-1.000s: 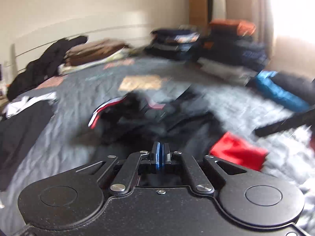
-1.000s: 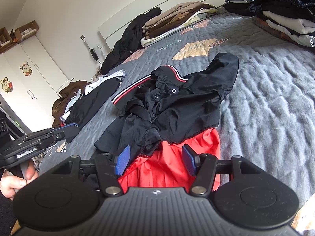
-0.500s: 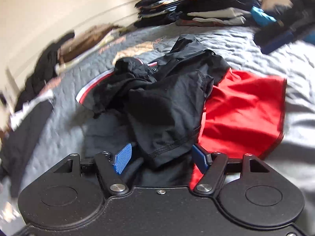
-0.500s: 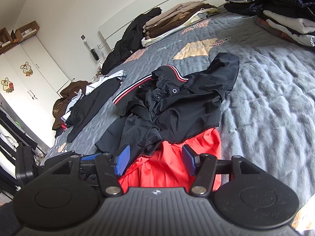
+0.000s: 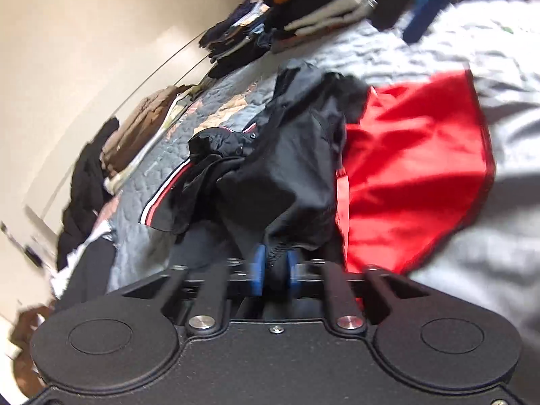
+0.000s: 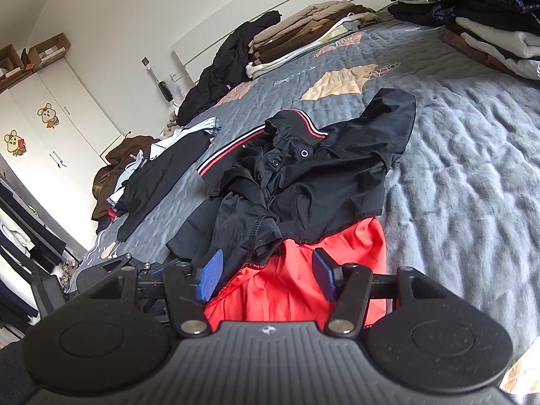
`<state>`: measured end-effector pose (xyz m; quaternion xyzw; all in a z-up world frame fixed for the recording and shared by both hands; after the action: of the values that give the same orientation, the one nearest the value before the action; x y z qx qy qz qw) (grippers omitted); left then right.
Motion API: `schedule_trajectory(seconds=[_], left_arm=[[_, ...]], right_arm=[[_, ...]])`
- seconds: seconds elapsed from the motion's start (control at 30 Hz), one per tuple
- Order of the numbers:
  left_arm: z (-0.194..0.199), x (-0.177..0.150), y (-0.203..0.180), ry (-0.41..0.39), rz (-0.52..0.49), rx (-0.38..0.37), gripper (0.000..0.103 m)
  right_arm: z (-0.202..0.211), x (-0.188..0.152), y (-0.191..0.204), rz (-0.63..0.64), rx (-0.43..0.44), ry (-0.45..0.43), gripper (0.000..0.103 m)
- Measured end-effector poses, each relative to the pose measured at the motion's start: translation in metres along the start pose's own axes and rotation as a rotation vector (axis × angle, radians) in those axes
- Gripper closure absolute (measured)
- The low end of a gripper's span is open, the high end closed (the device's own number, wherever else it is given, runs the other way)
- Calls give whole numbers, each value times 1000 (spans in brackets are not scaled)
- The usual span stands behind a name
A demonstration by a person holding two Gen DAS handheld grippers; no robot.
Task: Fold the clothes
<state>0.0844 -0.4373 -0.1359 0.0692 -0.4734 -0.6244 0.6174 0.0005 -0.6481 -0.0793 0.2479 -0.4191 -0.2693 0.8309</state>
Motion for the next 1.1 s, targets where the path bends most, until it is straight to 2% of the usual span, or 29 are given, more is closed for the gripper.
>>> schedule_trajectory(seconds=[0.1,0.2,0.23,0.3,0.37,0.4,0.57,0.8,0.9,1.03,1.1], left_arm=[[-3,3,4,-8,26,30,92],[-18,4,1,62,-10,56,90],[-21,4,-1,64,-28,53,90],[-19,2,0,41,-29,52,91],[-13,0,12,22,17,57,99],[-9,-1,21,19,43,73,99],[16,-18,87,27,147,200,99],[20,-44,187,118,141,411,100],[22,-55,229,156,176,492,100],[27,-82,273,245,235,587,100],[22,-104,287,320,262,611,100]], right_arm=[[0,0,-1,-3,-2,0,45],[0,0,-1,-7,2,-2,45],[0,0,-1,-7,3,-2,45],[0,0,0,-5,4,-1,45],[1,0,1,-3,6,-1,45],[1,0,1,-3,8,-1,45],[1,0,1,-7,10,-1,45],[-1,-3,4,-2,13,6,45],[-3,-4,4,2,12,12,45],[-6,-5,4,2,9,20,45],[-7,-6,4,3,8,23,45]])
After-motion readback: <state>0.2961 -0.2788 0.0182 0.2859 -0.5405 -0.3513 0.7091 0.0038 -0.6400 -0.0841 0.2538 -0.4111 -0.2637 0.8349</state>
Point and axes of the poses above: each gripper's, at about its wrist camera, not at the fingertips, and z roughly against the way its jaws point, y to its left, x to its top, the point moved 4 cm from there along -z, roughly the way its jaws point, and after that the axes turned 11 degrees about -z, right-handed, at the moved point
